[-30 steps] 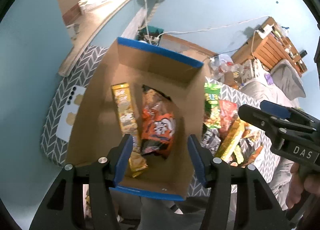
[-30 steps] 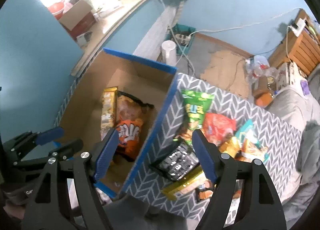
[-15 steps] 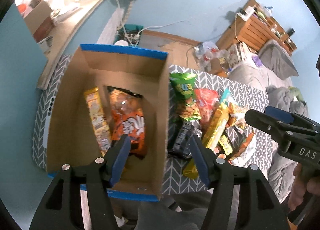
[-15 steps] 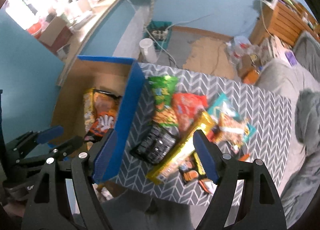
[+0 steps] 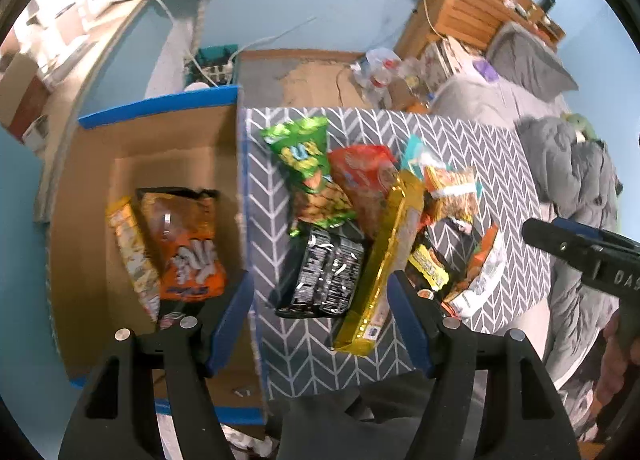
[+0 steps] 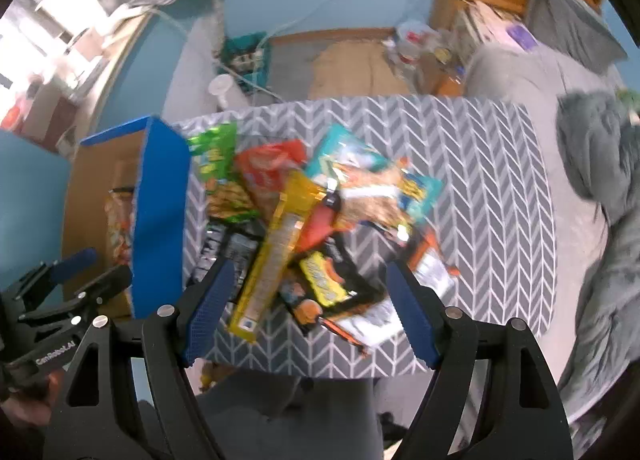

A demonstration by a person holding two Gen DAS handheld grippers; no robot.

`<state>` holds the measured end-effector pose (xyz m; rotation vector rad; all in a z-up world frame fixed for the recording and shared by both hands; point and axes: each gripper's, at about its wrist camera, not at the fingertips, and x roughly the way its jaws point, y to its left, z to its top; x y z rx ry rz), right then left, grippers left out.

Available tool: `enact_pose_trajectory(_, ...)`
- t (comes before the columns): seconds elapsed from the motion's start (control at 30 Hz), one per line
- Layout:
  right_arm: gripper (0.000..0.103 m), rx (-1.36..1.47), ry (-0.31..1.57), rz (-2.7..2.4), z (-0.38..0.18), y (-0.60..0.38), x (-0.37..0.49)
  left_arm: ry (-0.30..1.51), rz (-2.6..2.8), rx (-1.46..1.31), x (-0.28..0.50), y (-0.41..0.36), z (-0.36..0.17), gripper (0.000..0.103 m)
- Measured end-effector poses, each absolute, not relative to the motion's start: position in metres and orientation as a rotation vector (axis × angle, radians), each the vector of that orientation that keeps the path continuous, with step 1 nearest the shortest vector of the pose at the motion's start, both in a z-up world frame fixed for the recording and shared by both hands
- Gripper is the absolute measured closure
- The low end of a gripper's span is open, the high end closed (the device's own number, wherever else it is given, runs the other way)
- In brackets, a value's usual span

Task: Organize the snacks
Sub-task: 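Grasp the white chip bag with right gripper while left grasps a yellow bar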

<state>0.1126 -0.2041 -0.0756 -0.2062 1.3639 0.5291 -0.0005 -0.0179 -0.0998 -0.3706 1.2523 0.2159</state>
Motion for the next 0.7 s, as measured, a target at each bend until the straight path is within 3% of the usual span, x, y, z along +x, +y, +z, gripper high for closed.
enact_pose_trajectory(0.43, 0.025, -0.033, 1.460, 0.356, -0.117, -0.287, 0.125, 1.338, 0.136, -0.322, 0.031, -0.057, -0.134, 0.032)
enact_pose_trajectory(0.53, 0.023, -0.014, 1.485, 0.332, -0.129, -0.300, 0.125, 1.350, 0.123, -0.320, 0.037, -0.063, -0.143, 0.027)
enact_pose_trajectory(0.7, 0.022, 0.064, 1.535, 0.300, -0.152, -0.317, 0.125, 1.380, 0.120, -0.312, 0.046, -0.071, -0.162, 0.027)
